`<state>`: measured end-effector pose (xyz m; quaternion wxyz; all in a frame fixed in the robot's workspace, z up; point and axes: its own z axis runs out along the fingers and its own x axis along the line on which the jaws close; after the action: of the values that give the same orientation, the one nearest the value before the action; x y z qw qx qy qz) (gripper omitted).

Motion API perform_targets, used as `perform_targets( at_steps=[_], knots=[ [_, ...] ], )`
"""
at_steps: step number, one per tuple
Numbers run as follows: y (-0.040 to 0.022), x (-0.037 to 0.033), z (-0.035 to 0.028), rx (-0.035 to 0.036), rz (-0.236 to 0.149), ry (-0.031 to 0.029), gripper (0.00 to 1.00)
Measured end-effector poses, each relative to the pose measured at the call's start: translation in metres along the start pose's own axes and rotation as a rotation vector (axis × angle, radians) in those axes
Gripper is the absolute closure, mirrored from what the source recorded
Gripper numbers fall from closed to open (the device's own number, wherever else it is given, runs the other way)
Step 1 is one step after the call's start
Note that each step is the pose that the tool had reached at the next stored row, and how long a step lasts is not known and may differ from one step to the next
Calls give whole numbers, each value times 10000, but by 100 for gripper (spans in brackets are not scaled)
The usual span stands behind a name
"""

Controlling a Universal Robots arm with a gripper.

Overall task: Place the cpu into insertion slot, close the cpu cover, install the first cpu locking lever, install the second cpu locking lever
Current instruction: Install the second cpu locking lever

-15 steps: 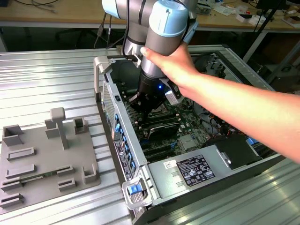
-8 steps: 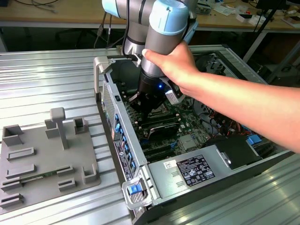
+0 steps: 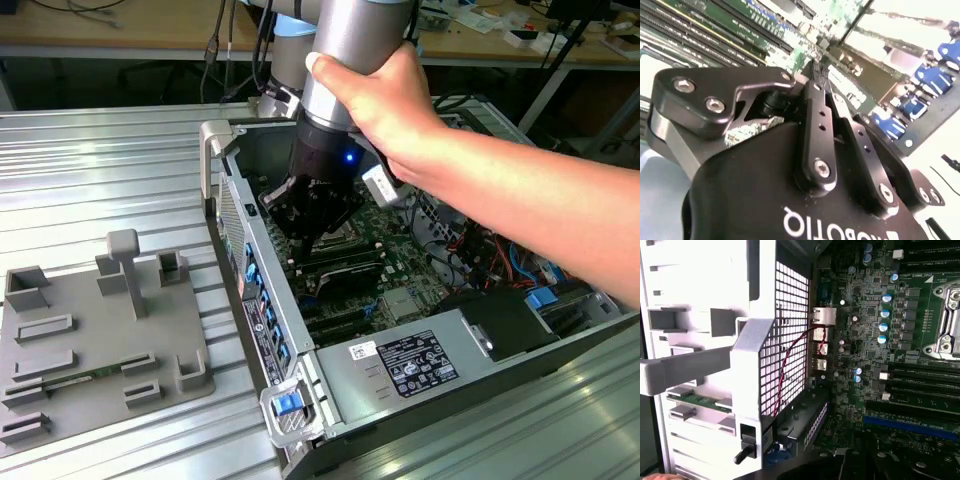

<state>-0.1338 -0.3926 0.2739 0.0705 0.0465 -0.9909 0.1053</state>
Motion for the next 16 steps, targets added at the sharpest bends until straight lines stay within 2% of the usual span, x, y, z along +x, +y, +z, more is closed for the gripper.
perform_targets(
  at_steps=[8,10,11,12,13,15,16],
  knots=[
    [0,0,1,-3,0,-3,89],
    [19,-18,24,-106,3,-101,89],
    [33,-36,42,-204,-2,-202,89],
    [55,-68,73,-387,-17,-381,89],
    [89,-112,115,-658,-29,-644,89],
    [150,-223,193,-1256,-110,-1247,89],
    [164,-276,214,-1469,-180,-1460,89]
  ],
)
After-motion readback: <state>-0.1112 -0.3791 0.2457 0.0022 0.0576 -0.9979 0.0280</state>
